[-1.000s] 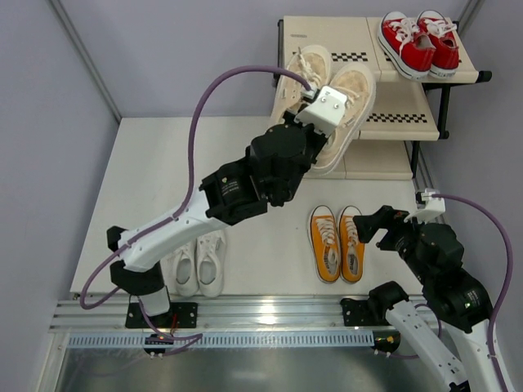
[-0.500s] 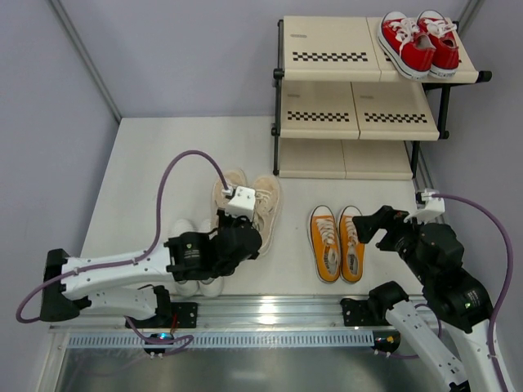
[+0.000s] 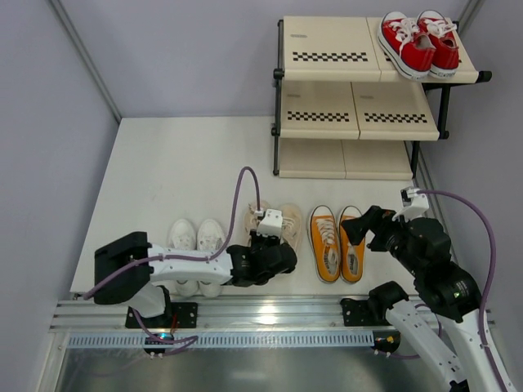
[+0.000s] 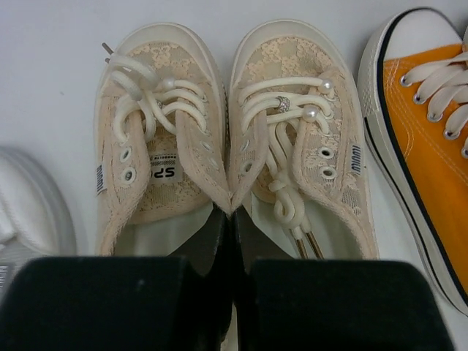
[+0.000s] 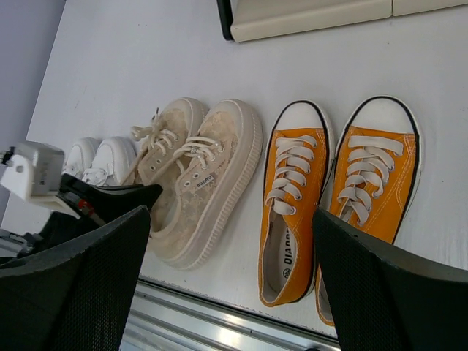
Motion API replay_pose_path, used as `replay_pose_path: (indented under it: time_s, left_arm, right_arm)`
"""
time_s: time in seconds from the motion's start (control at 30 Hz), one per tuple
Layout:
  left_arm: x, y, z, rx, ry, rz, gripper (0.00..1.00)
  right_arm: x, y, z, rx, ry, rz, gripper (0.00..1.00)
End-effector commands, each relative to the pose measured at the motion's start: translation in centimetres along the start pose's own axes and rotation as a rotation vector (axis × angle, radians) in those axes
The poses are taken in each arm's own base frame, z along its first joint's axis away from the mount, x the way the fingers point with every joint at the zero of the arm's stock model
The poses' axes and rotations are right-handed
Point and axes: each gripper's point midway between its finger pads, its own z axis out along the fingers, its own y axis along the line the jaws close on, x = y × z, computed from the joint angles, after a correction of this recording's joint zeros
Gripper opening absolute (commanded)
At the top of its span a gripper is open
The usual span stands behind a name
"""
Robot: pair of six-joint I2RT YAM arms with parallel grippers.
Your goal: Place and organize the shoes onto the shoe shelf
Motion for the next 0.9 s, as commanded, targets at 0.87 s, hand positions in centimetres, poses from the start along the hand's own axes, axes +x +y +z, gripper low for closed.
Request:
replay_pose_path:
  time_s: [0.87]
  left_arm:
    - [-0.5,-10.9,-3.7,0.238,-0.060,-0.453,0.39]
  right_arm:
    - [1.3,0.4,4.9,-0.022,0.109,-0.091,0.92]
